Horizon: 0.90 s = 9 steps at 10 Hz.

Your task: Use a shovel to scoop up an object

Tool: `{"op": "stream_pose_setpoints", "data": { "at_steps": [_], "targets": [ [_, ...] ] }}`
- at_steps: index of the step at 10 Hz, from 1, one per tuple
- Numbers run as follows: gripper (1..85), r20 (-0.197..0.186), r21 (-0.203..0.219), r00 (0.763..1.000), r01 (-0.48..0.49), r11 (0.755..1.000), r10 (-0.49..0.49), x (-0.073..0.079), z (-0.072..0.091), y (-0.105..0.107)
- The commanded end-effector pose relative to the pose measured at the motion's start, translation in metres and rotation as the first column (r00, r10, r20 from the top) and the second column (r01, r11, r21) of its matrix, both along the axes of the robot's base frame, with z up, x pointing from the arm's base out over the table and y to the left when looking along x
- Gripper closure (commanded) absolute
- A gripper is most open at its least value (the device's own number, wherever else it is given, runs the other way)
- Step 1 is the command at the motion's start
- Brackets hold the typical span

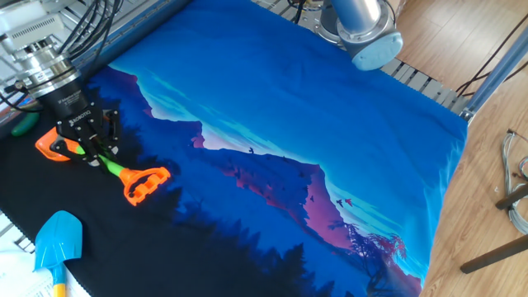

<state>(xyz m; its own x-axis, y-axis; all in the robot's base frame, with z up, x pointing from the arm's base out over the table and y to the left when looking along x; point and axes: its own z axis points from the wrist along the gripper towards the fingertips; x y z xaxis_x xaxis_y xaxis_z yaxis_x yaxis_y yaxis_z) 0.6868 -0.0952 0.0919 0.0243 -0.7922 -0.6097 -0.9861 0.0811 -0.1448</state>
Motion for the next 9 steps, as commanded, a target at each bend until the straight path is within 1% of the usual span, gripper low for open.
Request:
{"op": "stream_pose_setpoints", "data": {
  "at_steps": [1,2,4,7,9],
  "targets": [
    [73.3,-0.003,0.017,0.998,0.055,0.998,-0.055,0.008,0.004,-0.001],
    [73.3,-0.006,0.016,0.998,0.058,0.998,-0.058,0.008,0.004,-0.001],
    [73.3,-0.008,-0.003,0.999,0.041,0.999,-0.041,0.006,0.002,-0.008],
    [73.3,-0.007,-0.013,1.000,0.019,1.000,-0.019,0.004,0.002,-0.015],
    [73.3,-0.007,-0.033,1.000,-0.015,0.999,0.015,-0.001,-0.002,-0.027]
  ]
}}
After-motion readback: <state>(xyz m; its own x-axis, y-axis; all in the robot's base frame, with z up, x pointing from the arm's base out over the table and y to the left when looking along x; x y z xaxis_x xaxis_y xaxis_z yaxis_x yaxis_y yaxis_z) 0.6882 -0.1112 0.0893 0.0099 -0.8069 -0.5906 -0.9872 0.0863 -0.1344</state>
